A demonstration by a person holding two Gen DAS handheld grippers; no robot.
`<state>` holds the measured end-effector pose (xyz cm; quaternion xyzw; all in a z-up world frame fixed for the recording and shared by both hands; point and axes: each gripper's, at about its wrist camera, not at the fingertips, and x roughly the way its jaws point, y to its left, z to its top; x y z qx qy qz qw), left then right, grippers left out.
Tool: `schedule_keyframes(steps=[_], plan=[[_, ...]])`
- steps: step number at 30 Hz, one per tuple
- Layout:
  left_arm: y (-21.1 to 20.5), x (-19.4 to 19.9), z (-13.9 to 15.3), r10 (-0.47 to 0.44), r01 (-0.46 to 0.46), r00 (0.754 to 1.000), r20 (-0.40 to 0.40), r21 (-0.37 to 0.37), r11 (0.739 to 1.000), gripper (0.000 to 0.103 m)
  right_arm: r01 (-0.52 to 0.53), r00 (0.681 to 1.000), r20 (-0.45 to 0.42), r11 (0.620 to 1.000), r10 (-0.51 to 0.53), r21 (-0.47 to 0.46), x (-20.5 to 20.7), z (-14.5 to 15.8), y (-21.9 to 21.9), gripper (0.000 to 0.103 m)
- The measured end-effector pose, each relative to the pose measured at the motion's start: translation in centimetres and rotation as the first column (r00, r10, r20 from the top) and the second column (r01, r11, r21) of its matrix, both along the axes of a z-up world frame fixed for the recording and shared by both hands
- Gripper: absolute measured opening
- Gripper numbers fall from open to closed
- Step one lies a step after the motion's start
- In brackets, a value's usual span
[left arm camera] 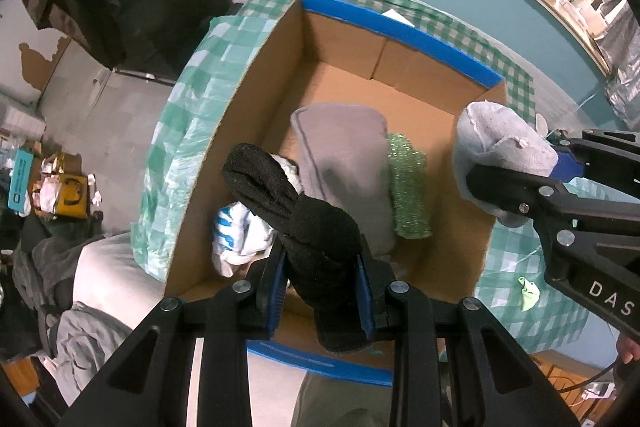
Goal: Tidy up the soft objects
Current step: 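Carry the glove and sock over the box and open both tools, then move the left tool to the white foam tube while the right tool approaches the lime-green cloth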
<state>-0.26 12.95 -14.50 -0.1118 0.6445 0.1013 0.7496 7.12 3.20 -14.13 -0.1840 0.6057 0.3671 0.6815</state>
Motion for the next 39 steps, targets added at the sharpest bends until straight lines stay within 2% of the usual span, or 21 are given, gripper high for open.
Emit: schedule_keyframes(steps=[7, 9, 10, 11, 12, 13, 15, 23, 39], plan=[[0.9, -0.2, -0.8, 0.003, -0.003, 1.000, -0.023, 0.001, 1.000, 0.032, 0.020, 1.000, -0.008, 1.000, -0.020, 0.004, 0.3, -0.4, 1.3, 0.034], [1.0, -0.2, -0.9, 0.001, -0.001, 1.000, -0.029, 0.000, 1.000, 0.034, 0.019, 1.000, 0.000, 1.000, -0.019, -0.005, 0.3, -0.4, 1.5, 0.044], [1.1, -0.2, -1.0, 0.001, -0.001, 1.000, -0.030, 0.000, 1.000, 0.039, 0.017, 1.000, 0.007, 1.000, -0.017, -0.012, 0.3, -0.4, 1.5, 0.048], [1.1, -0.2, -1.0, 0.002, -0.002, 1.000, -0.031, 0.001, 1.000, 0.042, 0.017, 1.000, 0.017, 1.000, -0.017, -0.017, 0.3, -0.5, 1.6, 0.056], [1.2, -0.2, -0.9, 0.004, -0.003, 1.000, -0.030, 0.005, 1.000, 0.050, 0.019, 0.999, 0.028, 1.000, -0.018, -0.020, 0.3, -0.4, 1.6, 0.061], [1.3, -0.1, -0.8, 0.006, -0.006, 1.000, -0.027, 0.012, 1.000, 0.056, 0.019, 0.999, 0.038, 1.000, -0.018, -0.022, 0.3, -0.3, 1.6, 0.062], [1.3, -0.1, -0.6, 0.011, -0.010, 1.000, -0.022, 0.027, 1.000, 0.059, 0.019, 0.999, 0.037, 1.000, -0.018, -0.024, 0.3, -0.2, 1.6, 0.063], [0.8, 0.1, -0.4, 0.000, 0.001, 1.000, -0.029, 0.040, 0.999, 0.059, 0.047, 0.998, 0.036, 0.999, -0.046, -0.021, 0.5, 0.2, 0.3, 0.063], [-4.0, 1.2, 0.6, -0.067, 0.069, 0.997, -0.031, 0.054, 0.996, 0.060, 0.119, 0.992, 0.034, 0.993, -0.118, -0.018, 0.2, 1.2, -5.3, 0.063]])
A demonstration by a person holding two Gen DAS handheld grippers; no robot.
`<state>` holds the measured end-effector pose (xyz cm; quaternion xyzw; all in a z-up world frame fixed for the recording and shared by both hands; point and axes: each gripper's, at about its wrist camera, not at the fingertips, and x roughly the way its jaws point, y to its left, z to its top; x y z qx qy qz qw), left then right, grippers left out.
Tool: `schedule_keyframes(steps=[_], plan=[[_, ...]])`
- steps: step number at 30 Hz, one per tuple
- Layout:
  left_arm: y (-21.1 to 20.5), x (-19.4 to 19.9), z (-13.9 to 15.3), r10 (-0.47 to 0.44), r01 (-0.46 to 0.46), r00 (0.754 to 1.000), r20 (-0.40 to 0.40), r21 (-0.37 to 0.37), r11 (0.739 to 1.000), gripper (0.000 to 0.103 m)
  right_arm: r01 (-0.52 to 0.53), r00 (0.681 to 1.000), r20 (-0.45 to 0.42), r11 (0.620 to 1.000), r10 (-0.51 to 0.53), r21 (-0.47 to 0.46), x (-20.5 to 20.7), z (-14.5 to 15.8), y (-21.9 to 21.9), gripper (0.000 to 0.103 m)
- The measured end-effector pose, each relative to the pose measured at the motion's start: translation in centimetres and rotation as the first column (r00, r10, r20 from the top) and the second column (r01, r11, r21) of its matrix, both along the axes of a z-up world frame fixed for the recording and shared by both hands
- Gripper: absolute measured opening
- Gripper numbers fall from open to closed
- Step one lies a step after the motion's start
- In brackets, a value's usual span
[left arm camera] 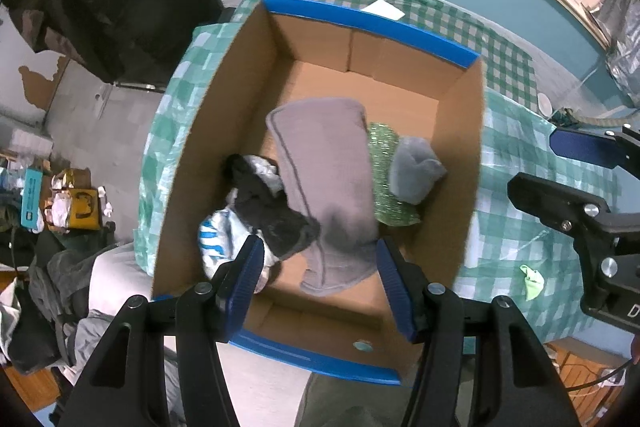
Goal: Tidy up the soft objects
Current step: 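Move the left tool to the white foam tube while the right tool approaches the lime-green cloth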
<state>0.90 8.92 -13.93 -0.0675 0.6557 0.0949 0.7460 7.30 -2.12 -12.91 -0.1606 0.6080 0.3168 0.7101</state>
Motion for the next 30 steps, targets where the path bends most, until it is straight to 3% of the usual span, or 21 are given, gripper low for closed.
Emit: schedule_keyframes(steps=[13, 30], plan=[[-5.7, 0.7, 0.5, -0.096, 0.096, 0.995, -0.001, -0.003, 0.995, 0.061, 0.081, 0.997, 0.002, 0.997, -0.081, 0.006, -0.7, 1.0, -5.9, 0.063], [-12.7, 0.6, -1.8, -0.255, 0.253, 0.965, -0.054, -0.035, 0.967, 0.061, 0.217, 0.975, -0.028, 0.975, -0.219, -0.048, -1.9, -1.0, -13.8, 0.063]])
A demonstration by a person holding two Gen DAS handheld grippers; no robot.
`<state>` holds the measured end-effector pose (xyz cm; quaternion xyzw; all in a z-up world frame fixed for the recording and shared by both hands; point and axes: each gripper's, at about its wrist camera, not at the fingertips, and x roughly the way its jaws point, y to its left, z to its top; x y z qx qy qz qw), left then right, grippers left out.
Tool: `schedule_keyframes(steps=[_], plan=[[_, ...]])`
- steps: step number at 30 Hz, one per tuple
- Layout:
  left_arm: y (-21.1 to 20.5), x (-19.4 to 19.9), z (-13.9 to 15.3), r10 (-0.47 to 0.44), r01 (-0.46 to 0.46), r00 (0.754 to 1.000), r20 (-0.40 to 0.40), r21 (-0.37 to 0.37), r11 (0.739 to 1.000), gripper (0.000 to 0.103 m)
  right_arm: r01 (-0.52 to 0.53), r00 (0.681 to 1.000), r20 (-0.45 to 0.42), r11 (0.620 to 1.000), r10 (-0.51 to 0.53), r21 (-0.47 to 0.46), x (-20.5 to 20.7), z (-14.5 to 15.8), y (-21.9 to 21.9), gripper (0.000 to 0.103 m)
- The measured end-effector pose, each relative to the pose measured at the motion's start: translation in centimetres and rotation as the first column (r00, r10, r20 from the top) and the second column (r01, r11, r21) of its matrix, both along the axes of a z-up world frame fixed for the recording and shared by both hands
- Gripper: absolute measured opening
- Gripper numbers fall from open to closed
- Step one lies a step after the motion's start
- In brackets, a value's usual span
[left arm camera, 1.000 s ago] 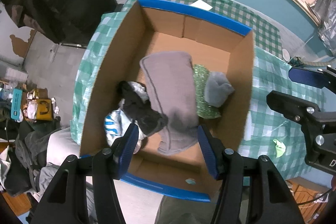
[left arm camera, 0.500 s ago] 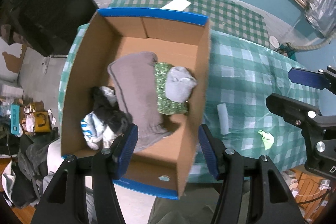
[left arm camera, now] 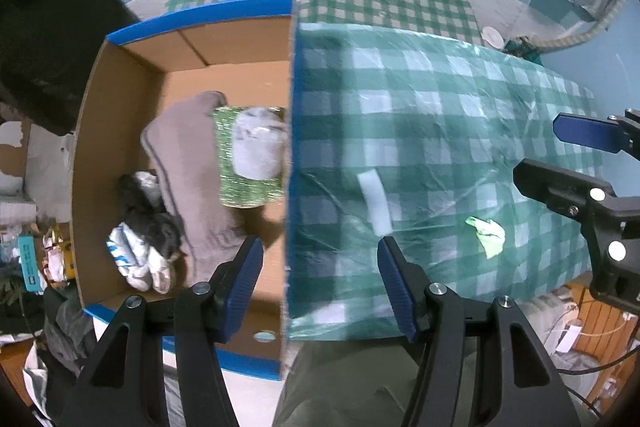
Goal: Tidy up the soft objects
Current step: 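Move the left tool to the white foam tube while the right tool approaches the lime-green cloth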
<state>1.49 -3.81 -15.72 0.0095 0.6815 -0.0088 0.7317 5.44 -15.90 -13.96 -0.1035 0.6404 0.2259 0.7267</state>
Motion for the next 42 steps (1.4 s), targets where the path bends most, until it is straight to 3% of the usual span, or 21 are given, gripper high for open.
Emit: schedule_keyframes(steps=[7, 20, 32, 42], plan=[[-2.0, 0.0, -1.3, -0.022, 0.022, 0.999, -0.026, -0.024, 0.999, 0.061, 0.043, 0.999, -0.016, 0.999, -0.043, -0.021, -0.9, -1.4, -2.8, 0.063], [-4.3, 0.8, -4.9, -0.081, 0.085, 0.995, -0.064, 0.054, 0.995, 0.061, 0.077, 0.994, -0.077, 0.995, -0.082, -0.064, -3.2, -6.7, -6.6, 0.063], [-5.5, 1.5, -8.6, -0.068, 0.075, 0.990, -0.121, 0.056, 0.996, 0.061, 0.054, 0.984, -0.161, 0.994, -0.069, -0.096, -5.2, -12.4, -8.2, 0.063], [-5.9, 1.9, -10.3, -0.077, 0.087, 0.992, -0.095, 0.110, 0.990, 0.061, 0.003, 0.982, -0.186, 0.993, -0.025, -0.117, -6.0, -15.4, -7.6, 0.063]])
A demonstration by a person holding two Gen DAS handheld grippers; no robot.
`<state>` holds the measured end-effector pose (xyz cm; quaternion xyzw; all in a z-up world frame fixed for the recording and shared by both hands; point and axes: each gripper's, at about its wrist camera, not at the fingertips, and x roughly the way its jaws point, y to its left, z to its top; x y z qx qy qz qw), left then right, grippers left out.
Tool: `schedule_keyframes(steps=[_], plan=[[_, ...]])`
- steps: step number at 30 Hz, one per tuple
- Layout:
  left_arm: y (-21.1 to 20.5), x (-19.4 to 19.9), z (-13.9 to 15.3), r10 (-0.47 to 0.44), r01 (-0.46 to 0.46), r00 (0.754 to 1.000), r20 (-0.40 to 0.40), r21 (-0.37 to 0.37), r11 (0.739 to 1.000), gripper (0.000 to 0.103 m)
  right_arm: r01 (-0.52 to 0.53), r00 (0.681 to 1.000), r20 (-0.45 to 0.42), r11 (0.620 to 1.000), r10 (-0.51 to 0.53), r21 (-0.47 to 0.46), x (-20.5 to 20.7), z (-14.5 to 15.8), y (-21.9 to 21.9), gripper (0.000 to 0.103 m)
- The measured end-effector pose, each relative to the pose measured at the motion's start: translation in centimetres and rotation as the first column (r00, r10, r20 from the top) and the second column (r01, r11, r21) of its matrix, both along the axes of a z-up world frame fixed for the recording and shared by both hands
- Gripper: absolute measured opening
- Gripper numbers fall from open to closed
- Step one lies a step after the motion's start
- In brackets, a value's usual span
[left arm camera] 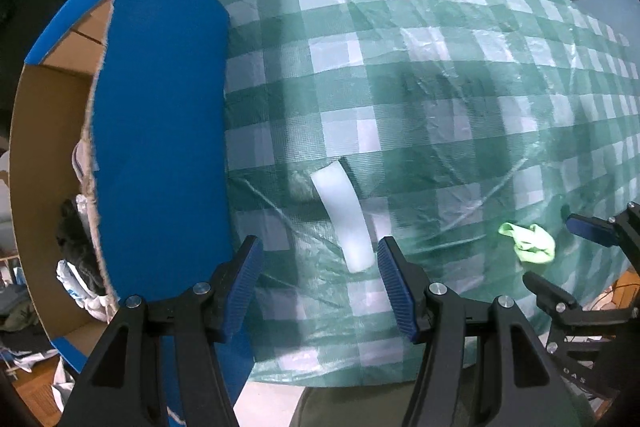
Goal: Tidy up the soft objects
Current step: 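Move the left tool to the white foam tube while the right tool approaches the lime-green cloth, then grasp the lime-green cloth with the right tool while the left tool grasps the foam tube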
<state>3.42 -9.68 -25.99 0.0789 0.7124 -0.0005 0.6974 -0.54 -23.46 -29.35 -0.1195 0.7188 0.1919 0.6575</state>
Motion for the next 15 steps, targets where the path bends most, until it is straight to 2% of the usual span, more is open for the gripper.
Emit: schedule_keyframes(steps=[9, 15], plan=[[0.4, 0.7, -1.2, 0.033, -0.033, 0.999, 0.010, -0.032, 0.999, 0.061, -0.031, 0.999, 0.007, 0.999, 0.032, -0.019, -0.6, -1.5, 1.2, 0.063], [0.9, 0.9, -2.0, 0.059, -0.059, 0.998, -0.017, -0.042, 0.997, 0.061, -0.022, 0.999, 0.028, 0.999, 0.023, -0.022, -0.7, -2.4, 2.6, 0.061]])
